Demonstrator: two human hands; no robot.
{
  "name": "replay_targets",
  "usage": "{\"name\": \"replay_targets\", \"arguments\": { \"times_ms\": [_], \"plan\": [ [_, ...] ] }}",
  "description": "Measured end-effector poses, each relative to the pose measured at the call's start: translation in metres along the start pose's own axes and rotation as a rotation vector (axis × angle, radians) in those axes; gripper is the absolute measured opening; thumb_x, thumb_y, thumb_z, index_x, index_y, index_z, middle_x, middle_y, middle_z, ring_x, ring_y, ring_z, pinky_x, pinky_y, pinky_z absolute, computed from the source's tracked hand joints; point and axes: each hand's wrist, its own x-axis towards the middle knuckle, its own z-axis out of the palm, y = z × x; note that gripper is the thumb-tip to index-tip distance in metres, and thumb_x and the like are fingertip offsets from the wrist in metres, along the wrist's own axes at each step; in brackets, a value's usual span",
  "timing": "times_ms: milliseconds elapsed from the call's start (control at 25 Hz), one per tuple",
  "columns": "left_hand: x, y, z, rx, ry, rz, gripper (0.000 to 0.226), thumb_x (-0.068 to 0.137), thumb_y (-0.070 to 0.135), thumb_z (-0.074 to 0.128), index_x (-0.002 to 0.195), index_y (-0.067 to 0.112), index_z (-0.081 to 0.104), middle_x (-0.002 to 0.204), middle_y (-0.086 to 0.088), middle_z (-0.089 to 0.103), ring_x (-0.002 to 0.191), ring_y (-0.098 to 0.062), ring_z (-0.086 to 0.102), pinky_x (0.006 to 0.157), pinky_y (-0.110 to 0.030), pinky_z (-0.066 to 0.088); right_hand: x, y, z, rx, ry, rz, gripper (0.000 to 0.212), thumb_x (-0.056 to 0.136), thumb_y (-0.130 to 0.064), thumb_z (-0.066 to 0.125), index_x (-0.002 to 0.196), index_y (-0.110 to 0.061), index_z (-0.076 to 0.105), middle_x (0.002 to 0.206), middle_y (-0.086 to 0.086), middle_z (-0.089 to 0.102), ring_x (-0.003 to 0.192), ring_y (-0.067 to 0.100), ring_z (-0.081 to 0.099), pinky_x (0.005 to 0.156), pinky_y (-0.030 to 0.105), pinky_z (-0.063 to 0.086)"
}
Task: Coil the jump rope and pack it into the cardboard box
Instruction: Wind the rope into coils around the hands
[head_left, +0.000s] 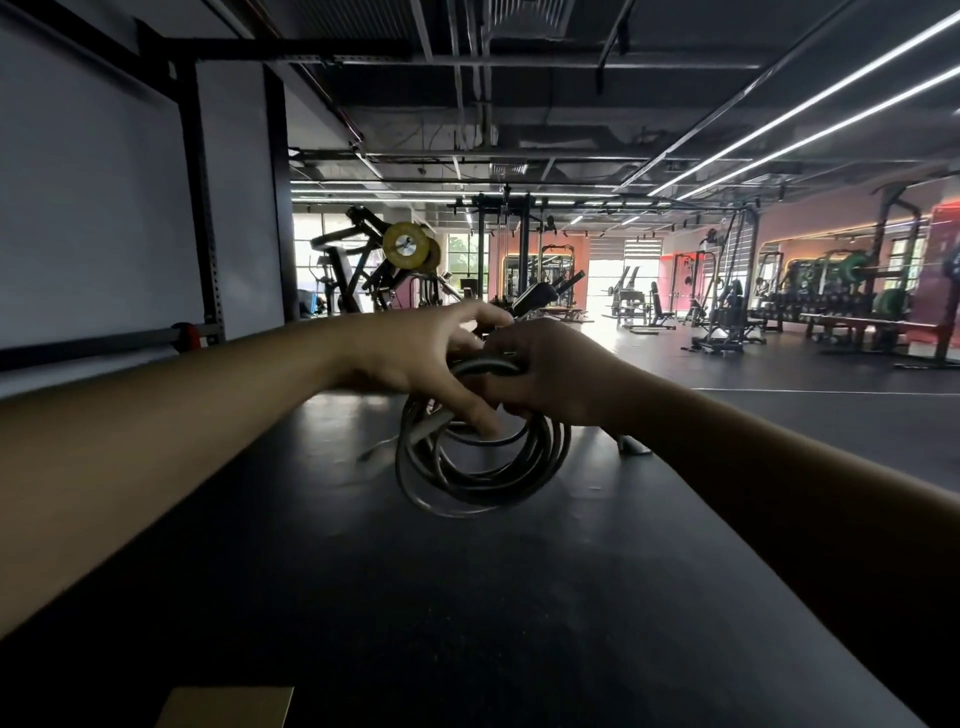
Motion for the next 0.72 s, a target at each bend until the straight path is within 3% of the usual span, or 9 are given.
{"name": "replay_targets", "arguments": {
  "times_ms": [80,160,280,360,520,600,720],
  "plan": [
    [0.009,0.003,0.011,-0.004,-0.069,0.010,0.071,0.067,0.009,0.092,0.126,0.022,0.055,0.109,0.002,0.075,0.097,-0.011,0.073,0.075,-0.016,0.056,0.002,0.000,-0.003,-0.048,-0.046,0.000,0.015,0.087,-0.026,0.077,0.079,-0.035,0.068,0.057,-0.029,0.065,0.050,-0.010,0.059,0.051,0.007,0.040],
    [0.012,-0.003,0.021,-0.077,-0.054,0.006,0.043,0.070,0.009,0.089,0.104,0.017,0.065,0.086,-0.002,0.078,0.076,-0.020,0.076,0.067,-0.028,0.060,-0.002,0.002,-0.008,-0.059,-0.085,0.033,0.008,0.087,-0.032,0.076,0.081,-0.030,0.072,0.059,-0.019,0.066,0.050,-0.008,0.057,0.051,0.008,0.039],
    [0.012,-0.004,0.034,-0.184,-0.008,-0.012,0.021,0.076,0.015,0.085,0.087,0.016,0.067,0.056,0.002,0.066,0.046,-0.013,0.061,0.049,-0.026,0.056,-0.010,0.011,-0.009,-0.068,-0.095,0.042,0.036,0.090,-0.048,0.069,0.092,-0.013,0.076,0.072,0.003,0.071,0.058,0.003,0.056,0.058,0.020,0.043],
    [0.014,-0.002,0.037,-0.084,0.032,-0.033,0.024,0.076,0.028,0.085,0.083,0.015,0.066,0.050,0.001,0.058,0.041,-0.011,0.054,0.043,-0.022,0.048,-0.015,0.015,-0.007,-0.035,-0.062,0.068,0.048,0.089,-0.055,0.066,0.089,-0.008,0.074,0.072,0.013,0.067,0.060,0.009,0.053,0.057,0.026,0.042],
    [0.010,-0.003,0.025,0.016,0.145,-0.005,0.029,0.079,0.043,0.079,0.086,0.017,0.068,0.054,0.004,0.059,0.048,-0.012,0.056,0.046,-0.025,0.049,-0.024,0.020,-0.023,0.149,0.109,0.192,0.046,0.093,-0.050,0.064,0.091,-0.005,0.070,0.072,0.004,0.063,0.047,0.007,0.047,0.044,0.019,0.037],
    [0.004,-0.006,0.018,-0.061,0.243,0.029,0.030,0.084,0.038,0.076,0.088,0.010,0.067,0.055,0.000,0.056,0.044,-0.012,0.052,0.044,-0.023,0.047,-0.029,0.024,-0.031,0.182,0.170,0.204,0.043,0.098,-0.047,0.058,0.092,-0.006,0.070,0.068,-0.008,0.063,0.043,-0.003,0.047,0.047,0.017,0.038],
    [0.000,-0.010,0.015,-0.294,0.358,0.077,0.039,0.087,0.035,0.073,0.091,-0.002,0.063,0.050,0.001,0.048,0.042,-0.013,0.043,0.046,-0.025,0.044,-0.032,0.020,-0.029,0.337,0.183,0.230,0.054,0.102,-0.051,0.045,0.102,-0.005,0.072,0.061,-0.015,0.063,0.050,-0.004,0.054,0.058,0.021,0.041]
  ]
}}
